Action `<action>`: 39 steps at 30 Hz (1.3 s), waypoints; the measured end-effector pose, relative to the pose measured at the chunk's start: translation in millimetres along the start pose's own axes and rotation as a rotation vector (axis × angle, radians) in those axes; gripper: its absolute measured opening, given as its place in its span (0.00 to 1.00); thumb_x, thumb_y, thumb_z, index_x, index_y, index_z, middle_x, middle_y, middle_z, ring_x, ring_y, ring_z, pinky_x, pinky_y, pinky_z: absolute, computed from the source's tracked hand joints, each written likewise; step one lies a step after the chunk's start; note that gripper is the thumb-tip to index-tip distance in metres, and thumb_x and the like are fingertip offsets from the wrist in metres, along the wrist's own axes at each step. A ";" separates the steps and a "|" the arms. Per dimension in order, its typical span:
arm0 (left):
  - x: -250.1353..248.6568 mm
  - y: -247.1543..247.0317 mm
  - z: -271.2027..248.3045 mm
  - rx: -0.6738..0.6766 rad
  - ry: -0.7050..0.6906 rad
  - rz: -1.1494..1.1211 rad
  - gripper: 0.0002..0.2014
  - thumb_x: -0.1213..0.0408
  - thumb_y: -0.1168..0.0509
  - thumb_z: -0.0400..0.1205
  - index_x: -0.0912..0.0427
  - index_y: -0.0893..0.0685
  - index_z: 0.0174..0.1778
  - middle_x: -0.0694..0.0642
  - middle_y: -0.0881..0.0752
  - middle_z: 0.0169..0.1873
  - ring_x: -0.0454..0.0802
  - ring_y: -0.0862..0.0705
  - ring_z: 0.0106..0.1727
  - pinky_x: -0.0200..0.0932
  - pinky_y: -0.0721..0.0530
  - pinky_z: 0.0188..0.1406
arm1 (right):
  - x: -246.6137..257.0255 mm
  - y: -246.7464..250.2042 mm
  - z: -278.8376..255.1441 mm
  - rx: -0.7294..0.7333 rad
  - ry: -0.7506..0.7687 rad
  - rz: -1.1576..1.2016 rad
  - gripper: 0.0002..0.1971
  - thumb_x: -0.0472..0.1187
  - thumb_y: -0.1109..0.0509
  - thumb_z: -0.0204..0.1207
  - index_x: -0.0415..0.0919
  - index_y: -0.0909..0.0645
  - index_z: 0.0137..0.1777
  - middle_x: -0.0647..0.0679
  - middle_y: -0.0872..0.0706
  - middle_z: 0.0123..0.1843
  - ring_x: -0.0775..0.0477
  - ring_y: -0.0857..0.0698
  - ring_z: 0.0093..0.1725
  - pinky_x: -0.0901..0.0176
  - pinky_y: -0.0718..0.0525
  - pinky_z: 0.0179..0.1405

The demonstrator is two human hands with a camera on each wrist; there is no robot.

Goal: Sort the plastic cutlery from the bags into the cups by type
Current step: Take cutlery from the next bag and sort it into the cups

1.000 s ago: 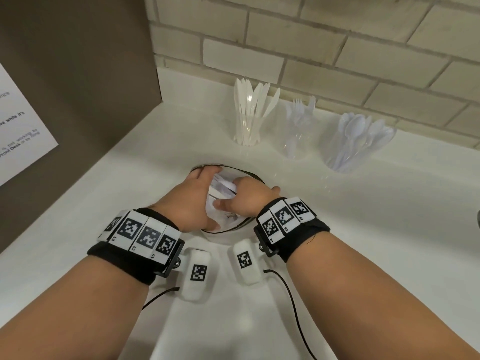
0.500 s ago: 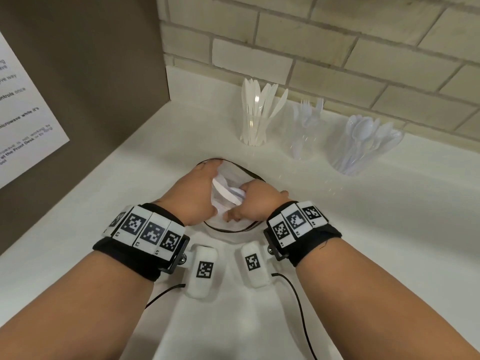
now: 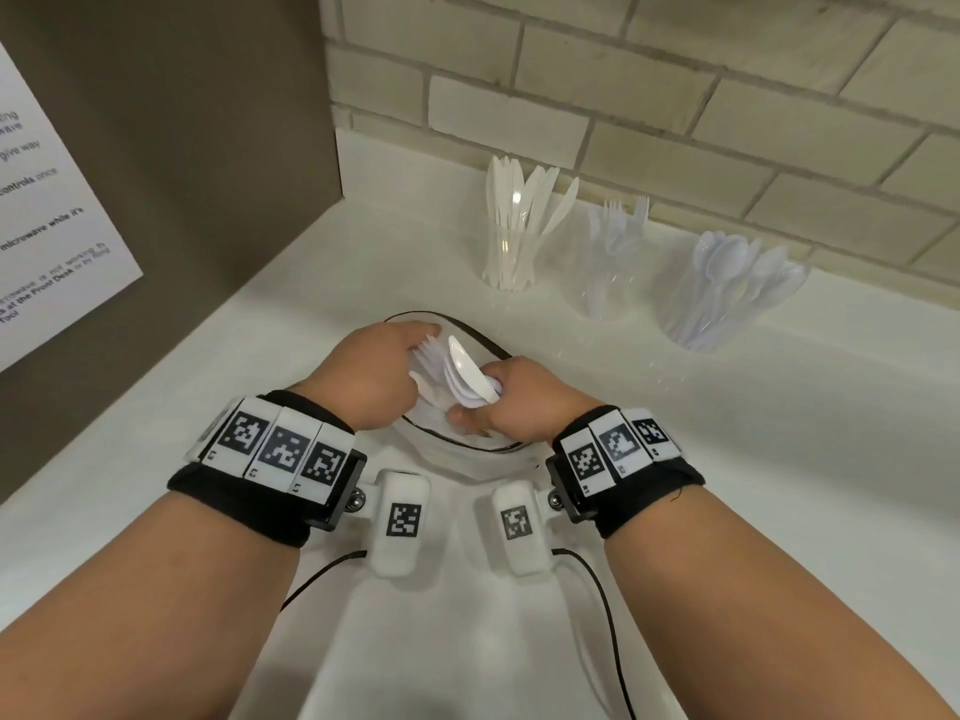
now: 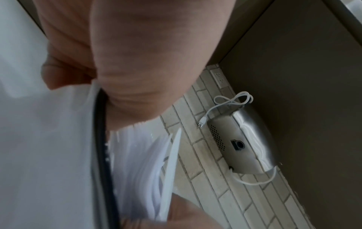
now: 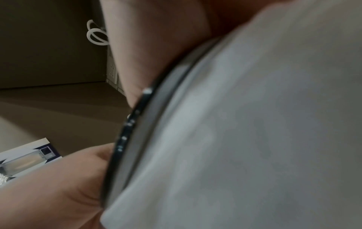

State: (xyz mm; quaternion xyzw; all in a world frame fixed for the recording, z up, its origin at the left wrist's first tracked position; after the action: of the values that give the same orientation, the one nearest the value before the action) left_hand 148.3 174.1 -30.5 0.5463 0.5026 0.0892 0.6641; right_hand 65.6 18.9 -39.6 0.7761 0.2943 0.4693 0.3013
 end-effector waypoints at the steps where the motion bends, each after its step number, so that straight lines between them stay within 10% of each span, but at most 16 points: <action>1: -0.8 0.5 -0.3 0.008 -0.010 -0.007 0.34 0.78 0.40 0.76 0.50 0.31 0.78 0.51 0.24 0.73 0.49 0.23 0.67 0.22 0.36 0.51 | 0.8 -0.4 0.3 -0.007 0.003 0.008 0.13 0.58 0.23 0.65 0.53 0.20 0.41 0.54 0.13 0.44 0.45 0.14 0.49 0.40 0.19 0.62; 9: 3.0 2.3 -0.2 -0.036 0.082 -0.050 0.31 0.77 0.39 0.75 0.55 0.32 0.75 0.52 0.22 0.69 0.51 0.22 0.67 0.35 0.28 0.57 | 0.7 6.2 -8.0 -0.057 0.085 0.176 0.20 0.49 0.23 0.72 0.41 0.15 0.61 0.48 0.12 0.53 0.47 0.14 0.52 0.60 0.19 0.53; 14: -2.0 2.3 -0.3 -0.034 0.040 0.006 0.27 0.77 0.39 0.75 0.56 0.27 0.71 0.52 0.20 0.67 0.53 0.21 0.66 0.35 0.29 0.55 | -1.3 9.6 -8.4 -0.076 0.059 0.264 0.17 0.49 0.24 0.74 0.40 0.13 0.59 0.43 0.10 0.53 0.44 0.13 0.54 0.54 0.18 0.58; 25: -9.7 3.1 -1.1 0.022 0.087 -0.009 0.43 0.66 0.26 0.70 0.51 0.40 0.79 0.51 0.23 0.71 0.51 0.20 0.59 0.39 0.24 0.53 | 12.1 33.8 -7.1 -0.306 0.099 0.297 0.04 0.40 0.31 0.80 0.42 0.23 0.51 0.49 0.14 0.39 0.49 0.13 0.34 0.66 0.17 0.33; 32: -12.2 -12.6 -3.0 0.133 0.008 0.165 0.62 0.57 0.18 0.61 0.48 0.54 0.83 0.52 0.42 0.81 0.54 0.28 0.74 0.51 0.23 0.69 | -1.9 19.7 16.6 -0.173 0.024 -0.292 0.11 0.35 0.32 0.73 0.40 0.19 0.55 0.42 0.15 0.52 0.40 0.16 0.53 0.60 0.24 0.46; 39: -12.7 -11.7 -1.0 0.058 0.069 0.136 0.46 0.58 0.18 0.60 0.56 0.35 0.72 0.53 0.32 0.71 0.54 0.19 0.58 0.46 0.20 0.54 | 3.8 8.7 33.4 -0.159 -0.032 -0.306 0.17 0.42 0.26 0.67 0.45 0.19 0.56 0.47 0.17 0.50 0.41 0.17 0.56 0.44 0.18 0.61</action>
State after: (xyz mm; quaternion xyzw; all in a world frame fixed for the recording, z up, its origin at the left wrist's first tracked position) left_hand 136.4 161.8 -32.6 0.5948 0.4894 0.1384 0.6226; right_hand 98.8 9.7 -43.7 0.7035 0.3661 0.4272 0.4342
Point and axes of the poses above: each hand's wrist, its own z-axis towards the middle knuckle, its own y-axis out of the back of the hand, x = y × z, the point moved 1 cm from there along z, towards the middle knuckle
